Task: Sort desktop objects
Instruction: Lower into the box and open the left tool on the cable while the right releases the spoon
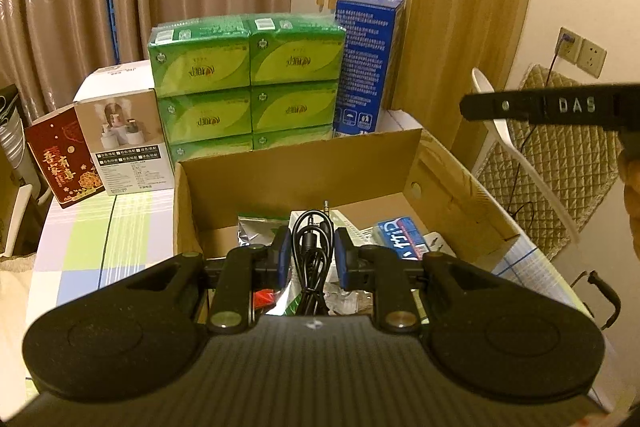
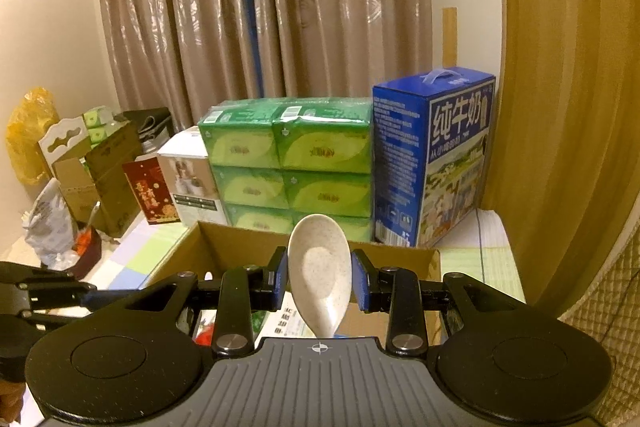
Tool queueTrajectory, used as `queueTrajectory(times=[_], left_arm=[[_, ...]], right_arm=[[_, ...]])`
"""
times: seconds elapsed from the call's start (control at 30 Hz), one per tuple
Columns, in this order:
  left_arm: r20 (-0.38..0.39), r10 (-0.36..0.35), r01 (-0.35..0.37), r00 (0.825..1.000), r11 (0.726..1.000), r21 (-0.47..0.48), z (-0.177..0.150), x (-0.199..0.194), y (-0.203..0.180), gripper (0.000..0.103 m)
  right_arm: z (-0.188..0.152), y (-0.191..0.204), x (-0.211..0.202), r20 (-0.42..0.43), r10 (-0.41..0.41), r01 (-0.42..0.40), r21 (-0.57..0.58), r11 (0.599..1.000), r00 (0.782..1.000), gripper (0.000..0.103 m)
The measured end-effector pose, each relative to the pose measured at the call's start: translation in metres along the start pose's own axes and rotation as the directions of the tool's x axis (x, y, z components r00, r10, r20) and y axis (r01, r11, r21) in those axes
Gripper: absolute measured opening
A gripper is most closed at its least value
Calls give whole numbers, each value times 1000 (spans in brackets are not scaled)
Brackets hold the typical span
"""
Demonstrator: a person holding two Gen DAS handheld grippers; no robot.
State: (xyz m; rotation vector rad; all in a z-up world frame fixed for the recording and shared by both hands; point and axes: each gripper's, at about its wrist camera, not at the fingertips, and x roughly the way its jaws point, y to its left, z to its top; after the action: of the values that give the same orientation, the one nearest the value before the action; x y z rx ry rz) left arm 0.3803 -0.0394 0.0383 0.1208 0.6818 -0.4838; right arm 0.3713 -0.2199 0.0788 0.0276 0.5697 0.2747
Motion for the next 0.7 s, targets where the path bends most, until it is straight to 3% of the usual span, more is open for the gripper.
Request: queueTrajectory(times=[0.7], left_arm=[[-51,13,-13,999,1000,-2,5,42,14,18]], right_arm=[[-2,-6,43,-33,-10,10,-21,1000,999,30]])
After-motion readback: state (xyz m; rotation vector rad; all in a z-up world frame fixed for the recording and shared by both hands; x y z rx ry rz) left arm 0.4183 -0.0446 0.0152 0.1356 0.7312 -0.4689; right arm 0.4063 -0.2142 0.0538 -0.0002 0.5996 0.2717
